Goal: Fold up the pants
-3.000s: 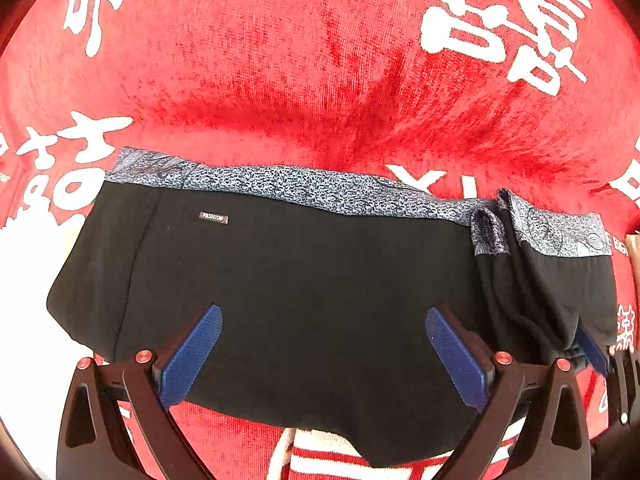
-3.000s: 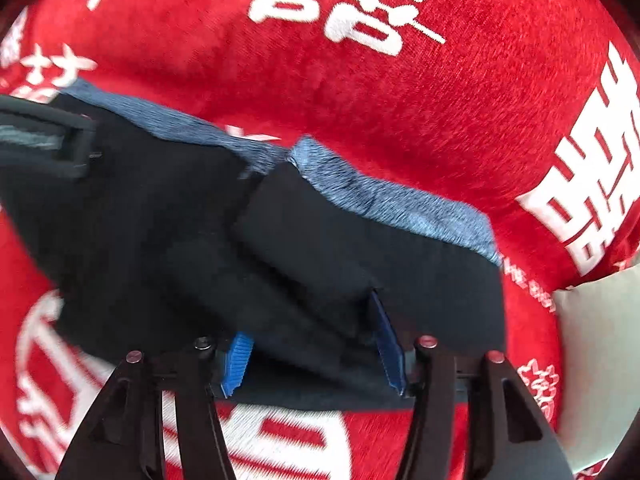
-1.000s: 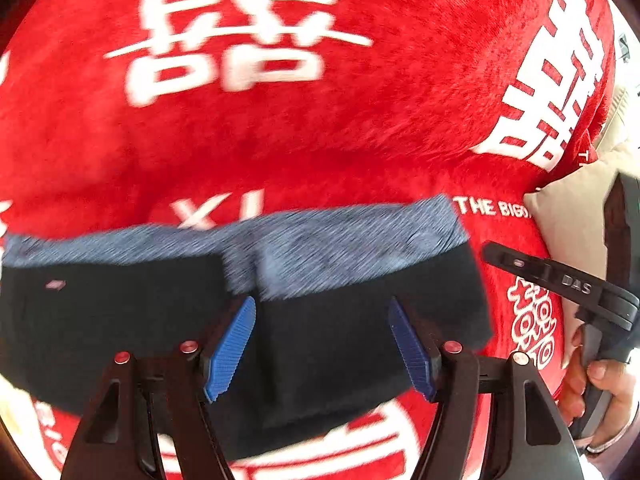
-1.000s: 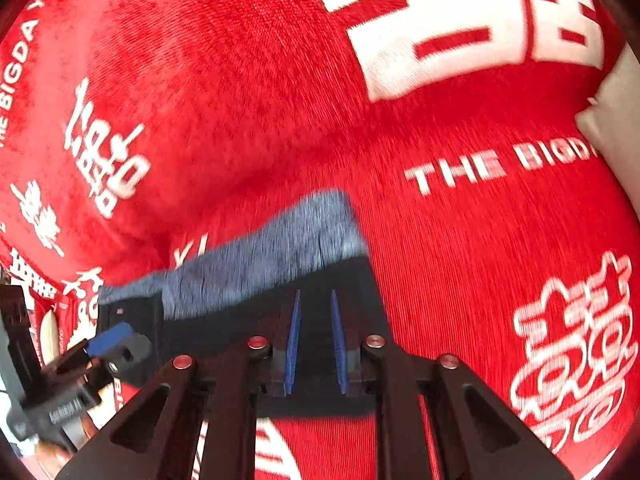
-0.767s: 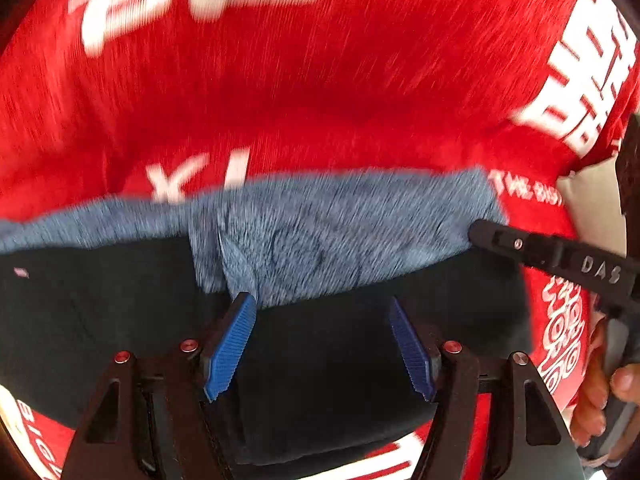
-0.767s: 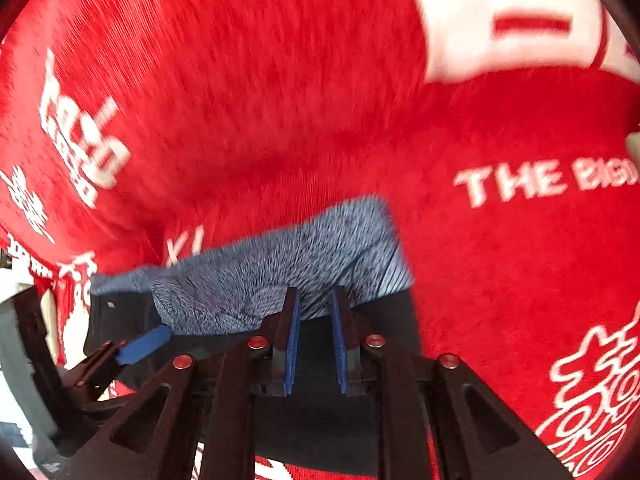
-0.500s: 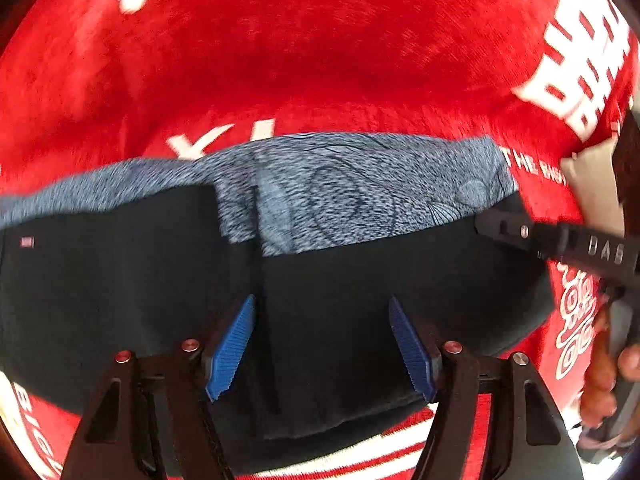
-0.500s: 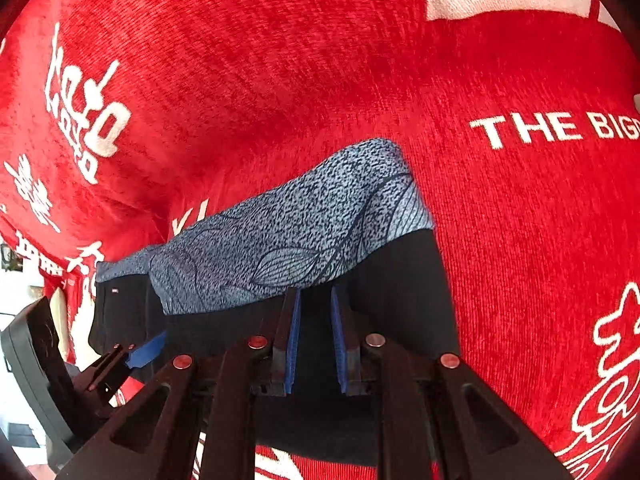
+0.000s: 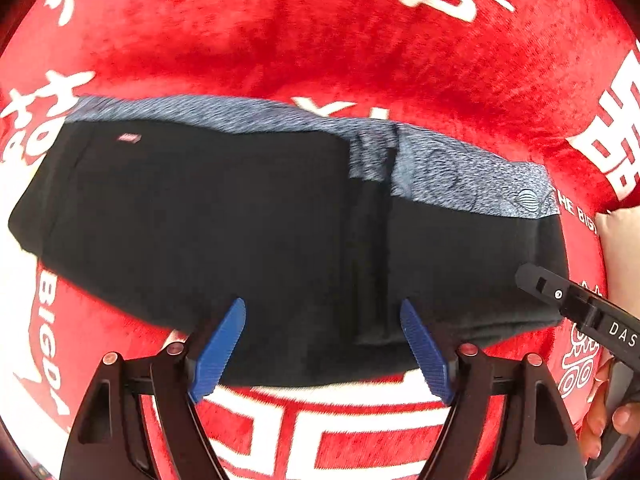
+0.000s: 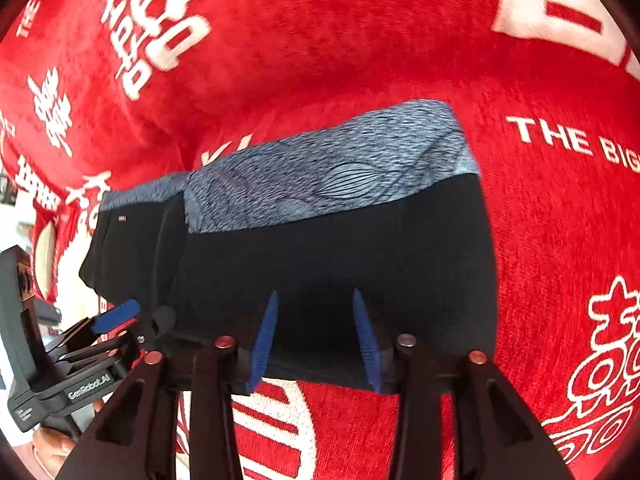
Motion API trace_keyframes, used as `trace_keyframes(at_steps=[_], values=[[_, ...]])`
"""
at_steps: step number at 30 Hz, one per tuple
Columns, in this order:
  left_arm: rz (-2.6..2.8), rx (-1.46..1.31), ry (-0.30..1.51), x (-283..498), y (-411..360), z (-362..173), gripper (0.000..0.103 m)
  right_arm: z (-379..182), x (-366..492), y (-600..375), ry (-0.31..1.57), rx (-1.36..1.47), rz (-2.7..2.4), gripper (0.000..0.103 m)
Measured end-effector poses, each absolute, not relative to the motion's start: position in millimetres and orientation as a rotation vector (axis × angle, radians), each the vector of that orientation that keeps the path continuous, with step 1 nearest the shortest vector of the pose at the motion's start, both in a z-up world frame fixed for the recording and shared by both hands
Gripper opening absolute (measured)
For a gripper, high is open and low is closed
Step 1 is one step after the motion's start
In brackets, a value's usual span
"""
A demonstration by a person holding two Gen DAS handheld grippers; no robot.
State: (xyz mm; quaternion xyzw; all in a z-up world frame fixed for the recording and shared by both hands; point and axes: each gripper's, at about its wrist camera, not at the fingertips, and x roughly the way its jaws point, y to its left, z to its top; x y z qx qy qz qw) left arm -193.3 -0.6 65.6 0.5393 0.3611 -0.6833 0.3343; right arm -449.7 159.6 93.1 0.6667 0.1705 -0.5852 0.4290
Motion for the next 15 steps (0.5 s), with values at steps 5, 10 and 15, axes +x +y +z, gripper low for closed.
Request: trace_keyframes(at_steps=[5, 10, 15], values=[[-1.721, 1.352, 1.004, -168, -1, 70, 0.081, 97, -432, 147, 0.506, 1.642, -1.434, 0.054], [-1.714, 1.314, 1.051, -150, -5, 69, 0.081, 105, -404, 134, 0.569, 1.621, -1.408, 0.063], [-1.713, 1.270, 1.096, -123, -21, 71, 0.081, 113, -381, 117, 0.550, 1.602, -1.437, 0.064]])
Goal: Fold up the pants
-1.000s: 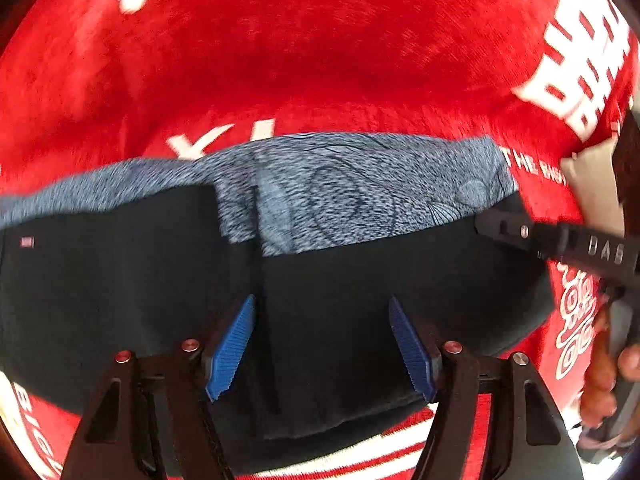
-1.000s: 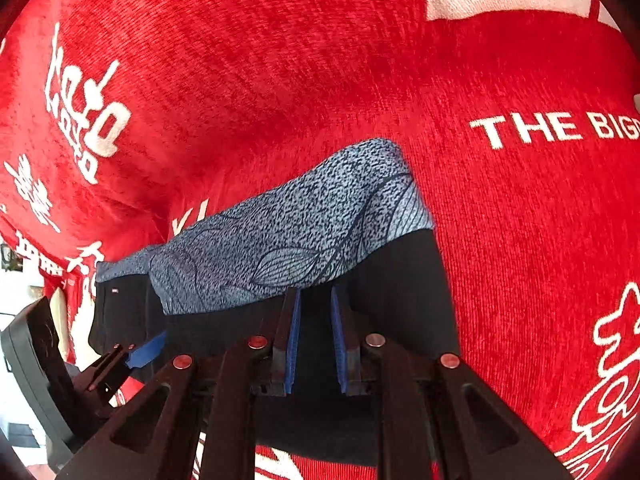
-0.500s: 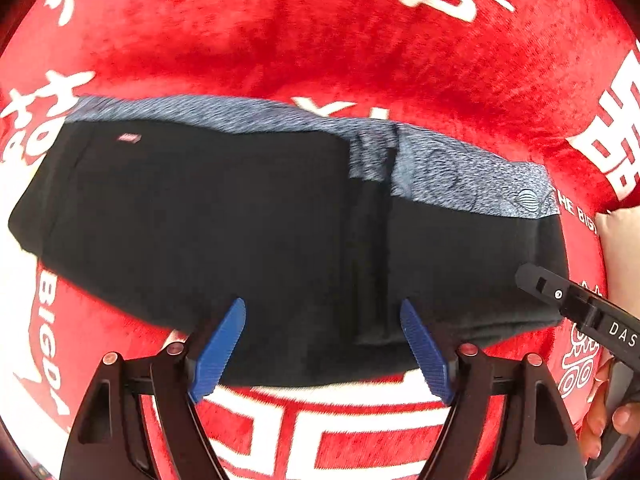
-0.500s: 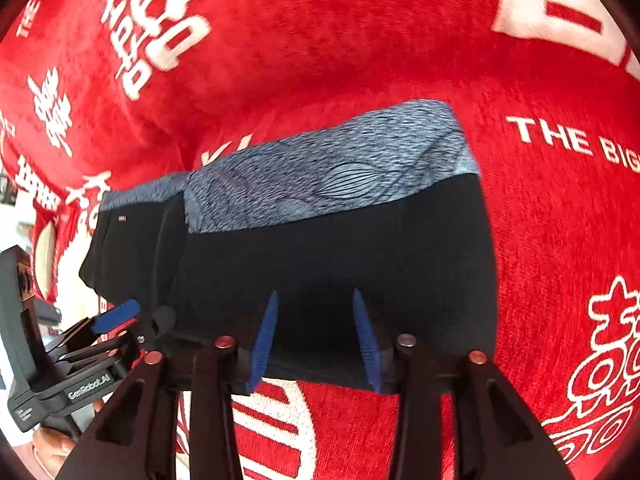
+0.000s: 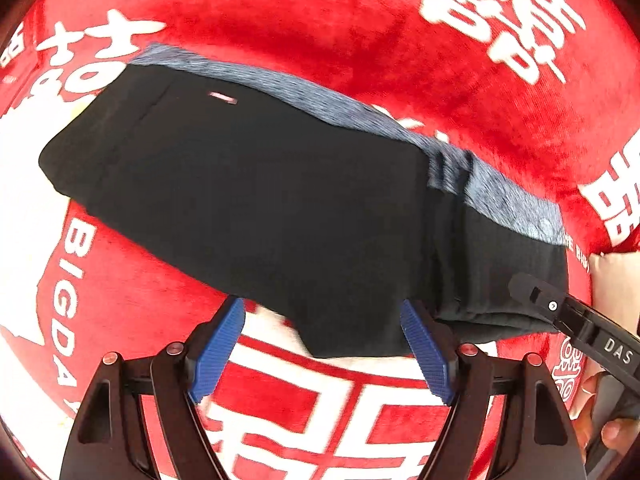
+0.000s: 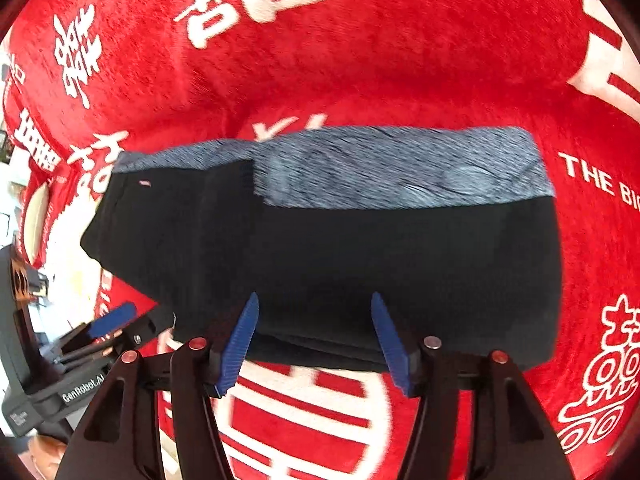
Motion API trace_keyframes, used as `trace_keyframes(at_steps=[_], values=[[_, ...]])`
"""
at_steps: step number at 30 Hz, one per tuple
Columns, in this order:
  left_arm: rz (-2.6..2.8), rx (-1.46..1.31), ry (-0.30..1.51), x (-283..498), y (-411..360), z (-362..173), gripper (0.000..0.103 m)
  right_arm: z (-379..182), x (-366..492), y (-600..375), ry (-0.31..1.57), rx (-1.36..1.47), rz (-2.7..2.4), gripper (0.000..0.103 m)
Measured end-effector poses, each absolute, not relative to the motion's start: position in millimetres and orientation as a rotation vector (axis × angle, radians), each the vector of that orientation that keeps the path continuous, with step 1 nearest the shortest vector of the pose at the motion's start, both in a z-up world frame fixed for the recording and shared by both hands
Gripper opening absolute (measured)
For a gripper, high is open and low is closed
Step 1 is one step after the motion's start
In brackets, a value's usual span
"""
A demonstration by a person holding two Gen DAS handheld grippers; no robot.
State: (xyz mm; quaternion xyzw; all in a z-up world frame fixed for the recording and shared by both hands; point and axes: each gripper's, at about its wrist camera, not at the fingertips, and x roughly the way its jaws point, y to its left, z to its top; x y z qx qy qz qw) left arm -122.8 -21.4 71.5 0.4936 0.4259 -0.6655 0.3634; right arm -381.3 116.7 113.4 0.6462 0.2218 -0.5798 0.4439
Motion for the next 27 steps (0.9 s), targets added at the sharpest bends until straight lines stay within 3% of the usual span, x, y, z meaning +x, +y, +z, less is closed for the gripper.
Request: trace_keyframes(at_steps=[4, 12, 22, 27], values=[[-1.714, 1.188, 1.180, -90, -43, 73, 0.081, 95, -359, 100, 0.596, 1.637, -1.412, 0.078], [-1.644, 1.024, 1.286, -26, -88, 63, 0.081, 85, -321, 90, 0.871, 1.514, -1.437, 0.082], [-1.592, 0.783, 1.506, 29, -129, 34, 0.081, 72, -295, 76, 1.031, 1.460, -1.442, 0.089], [-1.624, 0.704, 1.590, 33, -137, 18, 0.081, 72, -294, 77, 1.011, 1.463, -1.449, 0.089]])
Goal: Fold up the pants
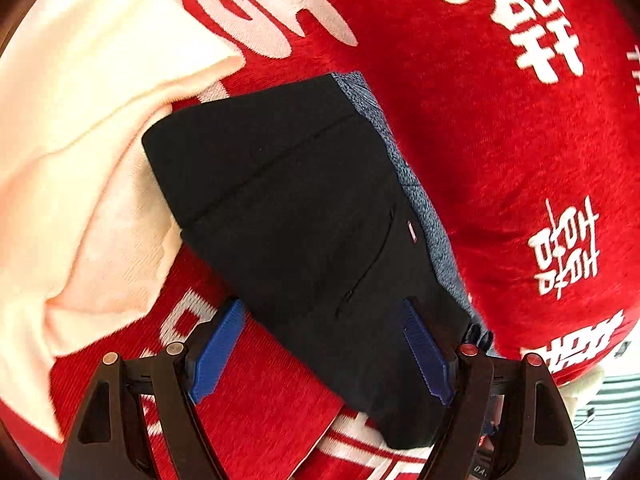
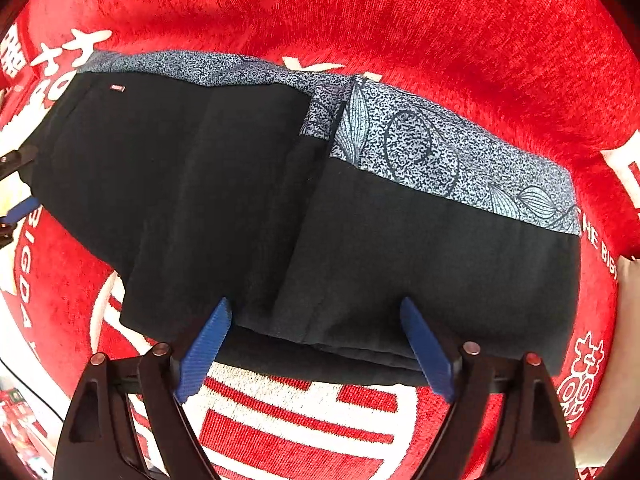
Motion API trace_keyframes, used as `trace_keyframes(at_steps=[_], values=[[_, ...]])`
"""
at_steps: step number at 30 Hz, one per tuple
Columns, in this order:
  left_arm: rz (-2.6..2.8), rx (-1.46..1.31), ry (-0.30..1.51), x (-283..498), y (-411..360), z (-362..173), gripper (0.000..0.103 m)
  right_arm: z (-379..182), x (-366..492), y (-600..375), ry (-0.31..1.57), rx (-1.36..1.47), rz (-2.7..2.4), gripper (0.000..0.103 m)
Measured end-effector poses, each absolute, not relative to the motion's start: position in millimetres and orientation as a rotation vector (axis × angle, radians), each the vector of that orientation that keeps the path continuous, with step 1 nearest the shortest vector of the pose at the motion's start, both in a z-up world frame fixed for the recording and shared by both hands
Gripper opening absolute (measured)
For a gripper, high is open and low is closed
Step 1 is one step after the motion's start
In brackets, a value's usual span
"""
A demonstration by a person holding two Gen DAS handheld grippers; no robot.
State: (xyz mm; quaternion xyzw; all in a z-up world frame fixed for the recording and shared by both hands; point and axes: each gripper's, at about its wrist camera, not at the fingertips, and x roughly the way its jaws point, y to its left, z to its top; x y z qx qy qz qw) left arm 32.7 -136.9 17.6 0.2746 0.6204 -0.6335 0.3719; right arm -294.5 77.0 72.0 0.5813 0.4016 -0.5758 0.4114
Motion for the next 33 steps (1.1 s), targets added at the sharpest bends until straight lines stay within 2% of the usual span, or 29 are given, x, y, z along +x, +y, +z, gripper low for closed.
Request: trace_keyframes(at_steps=[3, 5, 14, 17, 19, 23, 25, 27, 28, 30, 33], values=[[-1.645, 0.641, 1.619, 36, -140, 16, 0.081, 72, -292, 76, 1.020, 1.458, -1.447, 0.089], [-1.663, 0.595, 1.641, 36, -141, 14, 0.089, 72, -293, 77, 1.019, 1.459, -1.450, 0.089], [-1.834, 0.404, 1.668, 29, -151, 39, 0.090, 71, -292, 78, 1.012, 1.458, -1.453, 0.089], [-1.804, 0.519, 1.609, 25, -159, 31, 0.090, 71, -293, 80, 1.013, 1.452, -1.453, 0.089], [-1.726, 0.563, 1.635, 23, -163, 16, 0.090, 71, -293, 79, 1.015, 1.455, -1.452, 0.089], [-1.666, 0.544, 1.639, 23, -165, 18, 0.090, 70, -296, 78, 1.016, 1.451, -1.447, 0.089], [-1.644, 0.596, 1.579, 16, -163, 23, 0.080, 71, -297, 76, 1.022, 1.453, -1.438, 0.089], [-1.613, 0.707, 1.471, 6, -162, 26, 0.040, 77, -298, 73, 1.020, 1.454, -1.436, 0.089], [-1.597, 0.739, 1.441, 6, -162, 27, 0.033, 83, -300, 70, 1.007, 1.453, -1.436, 0.089], [-1.601, 0.737, 1.444, 12, -161, 31, 0.026, 96, -303, 64, 0.964, 1.455, -1.435, 0.089], [-1.655, 0.819, 1.276, -4, -152, 52, 0.025, 120, -308, 45, 0.875, 1.460, -1.403, 0.089]])
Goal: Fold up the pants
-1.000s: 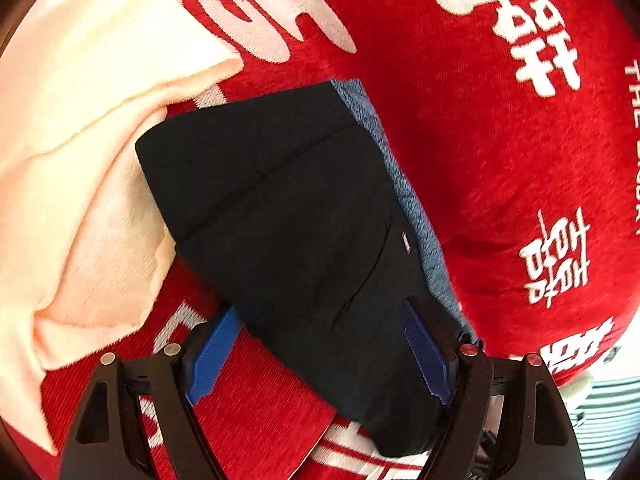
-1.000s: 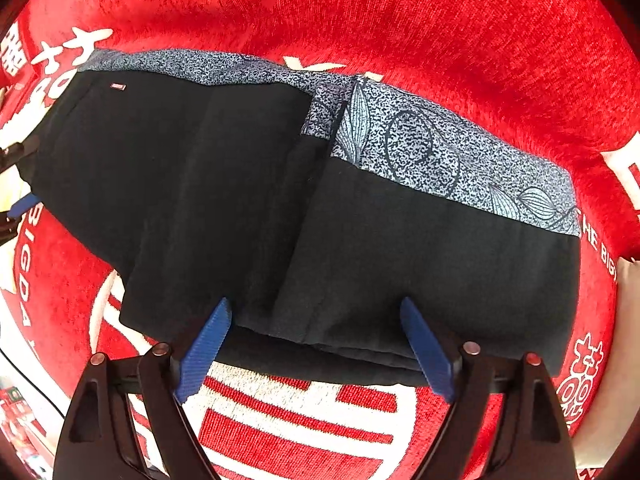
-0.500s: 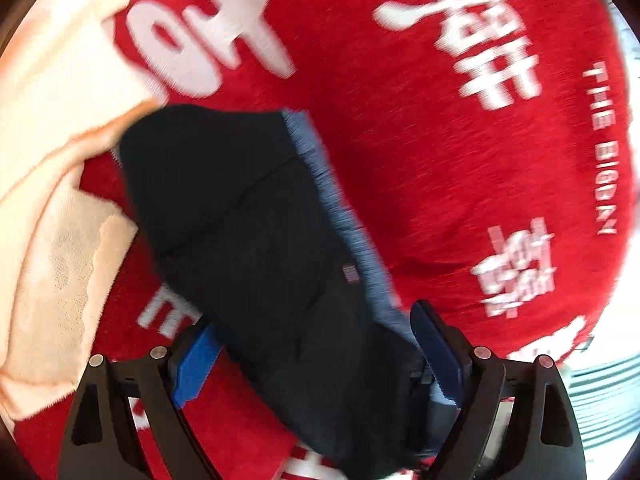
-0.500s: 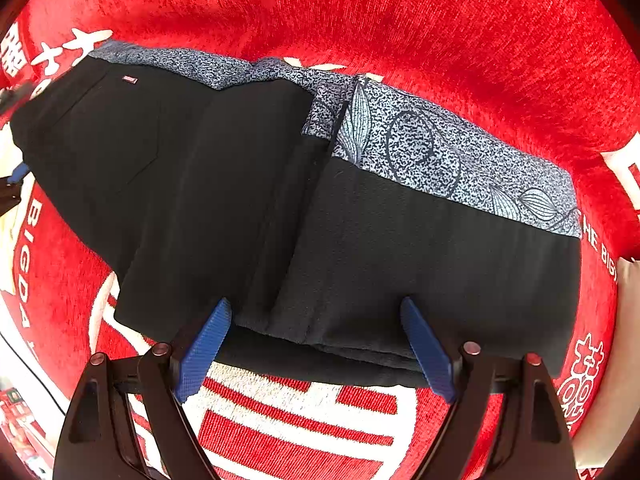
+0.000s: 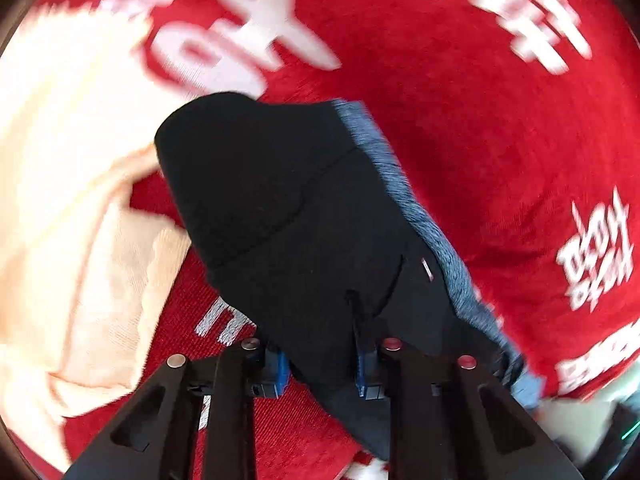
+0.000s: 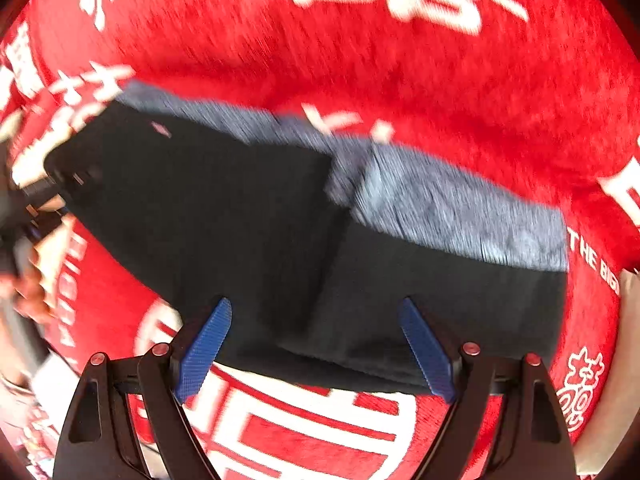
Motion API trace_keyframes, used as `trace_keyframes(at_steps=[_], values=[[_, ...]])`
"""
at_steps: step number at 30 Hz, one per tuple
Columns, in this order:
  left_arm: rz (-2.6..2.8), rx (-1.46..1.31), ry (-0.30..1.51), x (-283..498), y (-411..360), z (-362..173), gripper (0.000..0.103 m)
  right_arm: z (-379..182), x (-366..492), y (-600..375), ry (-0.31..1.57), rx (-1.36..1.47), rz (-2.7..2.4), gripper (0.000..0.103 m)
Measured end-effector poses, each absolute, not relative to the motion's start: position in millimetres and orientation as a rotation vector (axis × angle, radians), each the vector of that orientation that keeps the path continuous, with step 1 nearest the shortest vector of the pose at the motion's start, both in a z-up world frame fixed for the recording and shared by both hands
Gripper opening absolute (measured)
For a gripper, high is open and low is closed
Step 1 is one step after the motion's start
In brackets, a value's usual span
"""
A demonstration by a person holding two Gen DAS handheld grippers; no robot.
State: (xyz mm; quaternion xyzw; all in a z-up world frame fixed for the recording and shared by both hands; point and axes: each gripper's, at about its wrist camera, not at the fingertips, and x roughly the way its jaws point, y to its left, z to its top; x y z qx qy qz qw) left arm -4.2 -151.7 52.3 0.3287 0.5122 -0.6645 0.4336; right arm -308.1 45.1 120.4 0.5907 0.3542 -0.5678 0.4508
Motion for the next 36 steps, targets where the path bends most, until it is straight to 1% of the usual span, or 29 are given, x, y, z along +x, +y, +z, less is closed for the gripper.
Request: trace_keyframes(at_steps=[2, 9, 12, 15, 20, 21, 22, 25, 28, 30, 31, 32, 33, 36], values=[[-1.700, 0.866, 1.146, -19, -141, 69, 0.025, 132, -309, 26, 0.816, 1.486, -1.340, 0.089], [-1.828, 0.967, 0.850, -56, -113, 103, 0.025, 170, -293, -58, 0.660, 1.505, -1.132, 0.090], [-1.861, 0.995, 0.770, -66, -105, 111, 0.025, 183, -271, -102, 0.663, 1.501, -1.017, 0.095], [-1.886, 1.011, 0.708, -73, -100, 118, 0.025, 185, -242, -138, 0.728, 1.511, -0.899, 0.095], [-1.922, 1.030, 0.624, -89, -91, 125, 0.025, 183, -184, -185, 0.908, 1.460, -0.759, 0.095], [-1.925, 1.032, 0.613, -92, -90, 126, 0.025, 180, -171, -193, 0.953, 1.453, -0.732, 0.096], [-1.929, 1.033, 0.605, -95, -89, 127, 0.025, 178, -161, -201, 1.000, 1.444, -0.714, 0.099], [-1.950, 1.034, 0.572, -99, -82, 133, 0.025, 165, -137, -206, 1.162, 1.392, -0.682, 0.099], [-1.969, 1.037, 0.540, -103, -76, 137, 0.025, 144, -132, -204, 1.277, 1.400, -0.649, 0.099], [-1.969, 1.047, 0.529, -106, -75, 139, 0.025, 134, -142, -201, 1.293, 1.428, -0.660, 0.078], [-1.961, 1.057, 0.538, -106, -76, 139, 0.025, 134, -151, -200, 1.290, 1.421, -0.693, 0.048], [-1.956, 1.059, 0.547, -106, -76, 139, 0.025, 138, -162, -199, 1.258, 1.423, -0.719, 0.028], [-1.961, 1.059, 0.547, -106, -76, 141, 0.025, 141, -175, -197, 1.178, 1.466, -0.717, 0.020], [-2.009, 1.067, 0.497, -119, -67, 151, 0.025, 155, -204, -182, 1.042, 1.477, -0.769, 0.019]])
